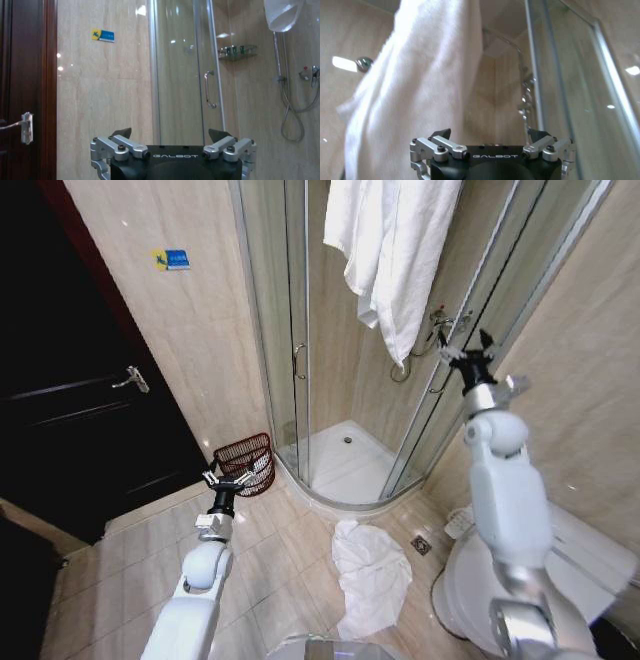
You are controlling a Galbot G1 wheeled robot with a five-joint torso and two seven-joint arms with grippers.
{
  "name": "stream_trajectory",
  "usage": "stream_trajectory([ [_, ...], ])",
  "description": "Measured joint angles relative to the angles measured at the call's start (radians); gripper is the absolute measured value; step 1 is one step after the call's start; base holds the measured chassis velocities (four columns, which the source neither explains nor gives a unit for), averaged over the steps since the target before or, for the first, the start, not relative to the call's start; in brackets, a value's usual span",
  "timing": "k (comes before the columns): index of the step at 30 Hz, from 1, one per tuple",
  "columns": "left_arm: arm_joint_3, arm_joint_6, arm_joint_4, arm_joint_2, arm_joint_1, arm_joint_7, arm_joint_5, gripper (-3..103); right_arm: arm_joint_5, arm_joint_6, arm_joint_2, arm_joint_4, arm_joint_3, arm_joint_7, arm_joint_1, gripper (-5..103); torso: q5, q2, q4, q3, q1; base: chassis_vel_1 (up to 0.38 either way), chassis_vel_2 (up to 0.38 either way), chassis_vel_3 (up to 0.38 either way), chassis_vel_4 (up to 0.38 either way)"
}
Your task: Discard the used towel into the hamper.
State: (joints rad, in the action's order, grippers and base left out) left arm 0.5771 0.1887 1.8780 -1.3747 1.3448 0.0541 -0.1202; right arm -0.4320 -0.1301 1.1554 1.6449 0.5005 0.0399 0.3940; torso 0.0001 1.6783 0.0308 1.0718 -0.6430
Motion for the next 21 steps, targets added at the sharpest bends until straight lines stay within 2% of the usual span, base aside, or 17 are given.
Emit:
stream_trajectory([
  [4,0.004,-0.009,0.005,0.008,-0.002,0.000,-0.003,100,-0.029,-0.029,-0.005,-0.007,-0.089,-0.022,-0.151,100,-0.0003,0.000,0.0004,0.000,0.000,0.000,0.000,0.000,0.000],
  [6,0.005,-0.009,0.007,0.009,-0.001,0.000,-0.003,100,-0.037,-0.035,-0.006,-0.007,-0.102,-0.027,-0.172,100,-0.0002,0.000,0.0002,0.000,0.000,0.000,0.000,0.000,0.000],
  [9,0.018,-0.010,0.019,0.009,0.012,0.001,-0.006,100,-0.080,-0.076,-0.016,-0.023,-0.187,-0.060,-0.295,100,-0.0001,0.000,0.0002,0.000,0.000,0.000,0.000,0.000,0.000],
  [14,0.025,-0.008,0.024,0.007,0.022,0.001,-0.007,100,-0.081,-0.084,-0.008,-0.087,-0.263,-0.078,-0.417,100,0.0000,0.000,0.0002,0.000,0.000,0.000,0.000,0.000,0.000],
  [16,0.026,-0.007,0.030,0.005,0.028,0.001,-0.007,100,-0.072,-0.089,0.009,-0.142,-0.302,-0.093,-0.499,100,-0.0008,0.000,0.0003,0.000,0.000,0.000,0.000,0.000,0.000],
  [18,0.030,-0.005,0.042,0.002,0.035,0.003,-0.009,100,-0.009,-0.098,0.042,-0.236,-0.337,-0.109,-0.594,100,-0.0002,0.000,0.0005,0.000,0.000,0.000,0.000,0.000,0.000],
  [21,0.035,-0.005,0.050,0.001,0.040,0.003,-0.016,100,0.028,-0.104,0.061,-0.288,-0.350,-0.120,-0.645,100,-0.0003,0.000,0.0005,0.000,0.000,0.000,0.000,0.000,0.000],
])
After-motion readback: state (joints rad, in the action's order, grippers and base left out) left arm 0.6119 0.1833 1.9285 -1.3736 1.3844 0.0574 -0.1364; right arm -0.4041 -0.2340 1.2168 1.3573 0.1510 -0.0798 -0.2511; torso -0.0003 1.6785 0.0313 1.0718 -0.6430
